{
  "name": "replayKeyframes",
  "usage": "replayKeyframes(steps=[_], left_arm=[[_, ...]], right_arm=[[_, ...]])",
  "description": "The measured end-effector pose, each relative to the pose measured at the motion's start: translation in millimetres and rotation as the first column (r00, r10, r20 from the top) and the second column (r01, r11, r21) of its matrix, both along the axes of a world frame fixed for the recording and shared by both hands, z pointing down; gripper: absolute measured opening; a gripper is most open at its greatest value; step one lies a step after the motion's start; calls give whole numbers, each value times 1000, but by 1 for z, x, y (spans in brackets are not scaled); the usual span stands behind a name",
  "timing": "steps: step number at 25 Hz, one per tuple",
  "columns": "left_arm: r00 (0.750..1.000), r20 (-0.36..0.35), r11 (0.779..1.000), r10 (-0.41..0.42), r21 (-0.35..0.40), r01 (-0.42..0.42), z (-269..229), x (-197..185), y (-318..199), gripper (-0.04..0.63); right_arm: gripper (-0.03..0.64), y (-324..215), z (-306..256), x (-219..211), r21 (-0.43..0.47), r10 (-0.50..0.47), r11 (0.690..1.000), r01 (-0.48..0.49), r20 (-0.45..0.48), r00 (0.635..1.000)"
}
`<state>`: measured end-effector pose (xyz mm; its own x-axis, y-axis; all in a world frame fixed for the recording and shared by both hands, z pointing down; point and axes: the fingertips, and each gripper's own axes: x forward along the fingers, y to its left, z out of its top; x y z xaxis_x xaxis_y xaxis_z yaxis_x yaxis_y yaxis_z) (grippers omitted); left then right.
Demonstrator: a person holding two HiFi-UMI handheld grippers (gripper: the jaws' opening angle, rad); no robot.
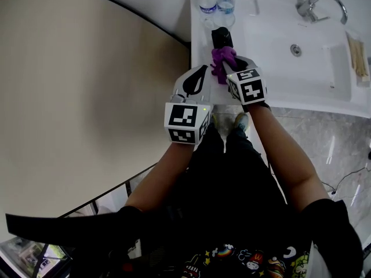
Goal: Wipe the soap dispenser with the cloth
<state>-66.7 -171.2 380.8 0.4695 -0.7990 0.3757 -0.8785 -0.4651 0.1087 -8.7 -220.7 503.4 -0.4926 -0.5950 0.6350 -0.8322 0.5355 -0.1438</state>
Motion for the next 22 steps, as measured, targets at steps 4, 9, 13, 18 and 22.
replayKeyframes(steps=[4,9,13,18,22], left_arm=[[1000,15,1000,1,-7,-1,-1,0,-6,0],[999,38,1000,5,-25,-4,4,4,-14,0],[999,47,999,12,-42,-10,12,9,-18,0],[999,42,999,20,-49,-18,16,18,-21,0],[999,35,999,25,-32,-24,9,26,-24,0]], right_arm=[[91,-9,7,3,-10,6,1000,-6,-3,1000],[91,-15,24,10,-37,12,999,-13,-4,1000],[91,-20,38,18,-55,22,998,-22,-6,1000],[91,-25,32,25,-35,23,999,-23,3,1000],[91,-27,3,25,17,6,1000,-7,18,1000]])
